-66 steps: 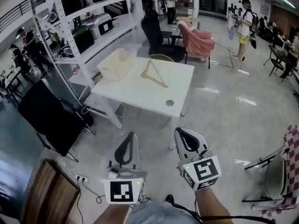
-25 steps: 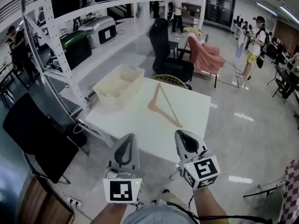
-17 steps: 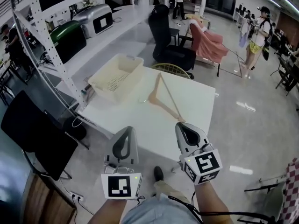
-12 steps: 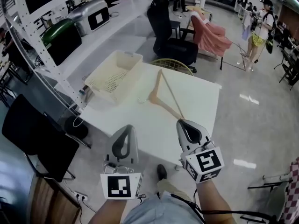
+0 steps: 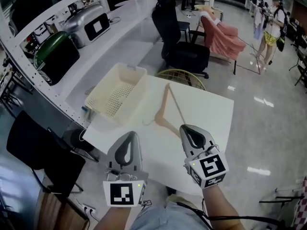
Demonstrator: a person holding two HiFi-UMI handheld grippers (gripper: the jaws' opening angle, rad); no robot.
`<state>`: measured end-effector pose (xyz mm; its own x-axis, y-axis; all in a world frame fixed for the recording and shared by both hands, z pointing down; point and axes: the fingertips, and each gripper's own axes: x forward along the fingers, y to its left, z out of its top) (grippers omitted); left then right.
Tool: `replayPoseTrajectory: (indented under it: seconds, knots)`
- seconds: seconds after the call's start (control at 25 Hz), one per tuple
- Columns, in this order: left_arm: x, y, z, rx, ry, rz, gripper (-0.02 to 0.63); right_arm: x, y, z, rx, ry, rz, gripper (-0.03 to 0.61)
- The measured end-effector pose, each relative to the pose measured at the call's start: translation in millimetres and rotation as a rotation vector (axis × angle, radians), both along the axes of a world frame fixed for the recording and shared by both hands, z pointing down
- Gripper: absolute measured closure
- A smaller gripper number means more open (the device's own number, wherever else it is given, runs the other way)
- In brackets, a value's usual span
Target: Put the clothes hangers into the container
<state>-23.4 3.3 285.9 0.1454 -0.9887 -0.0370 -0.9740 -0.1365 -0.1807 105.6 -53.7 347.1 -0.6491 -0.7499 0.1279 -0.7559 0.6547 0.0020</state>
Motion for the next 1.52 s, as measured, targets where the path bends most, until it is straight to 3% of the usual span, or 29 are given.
replayPoseTrajectory:
  seconds: [0.32, 0.52, 0.72, 1.12, 1.2, 1.52]
  knots:
    - [-7.7, -34.7, -22.5, 0.043, -0.02, -0.025, 0.601, -12.5, -42.5, -19.4, 0.034, -0.013, -0.03, 0.566]
    - [-14.1, -61.4, -10.1, 0.026, -0.006, -0.002, 0.601, -22.2, -64.7, 2.7, -0.013, 0.021, -0.033, 0.566]
    - [-21.7, -91.8, 23.2, -0.07, 0.07, 0.035, 0.601, -35.8, -85.9, 45.0, -0.096, 0.075, -0.033, 0.566]
    - [-33.6, -149.7, 93.8, -0.188, 0.113, 0.081, 0.601, -55.1, -117.9, 140.1, -0.269, 0.168, -0.056, 0.562]
    - [-35.8, -157.6, 110.0, -0.221, 0.12, 0.087, 0.601, -59.8, -115.0, 166.2, -0.323, 0.206, -0.075, 0.467]
    - [-40.2, -186.4, 160.4, -0.32, 0.156, 0.118, 0.6, -67.5, -119.1, 235.5, -0.42, 0.389, -0.126, 0.419]
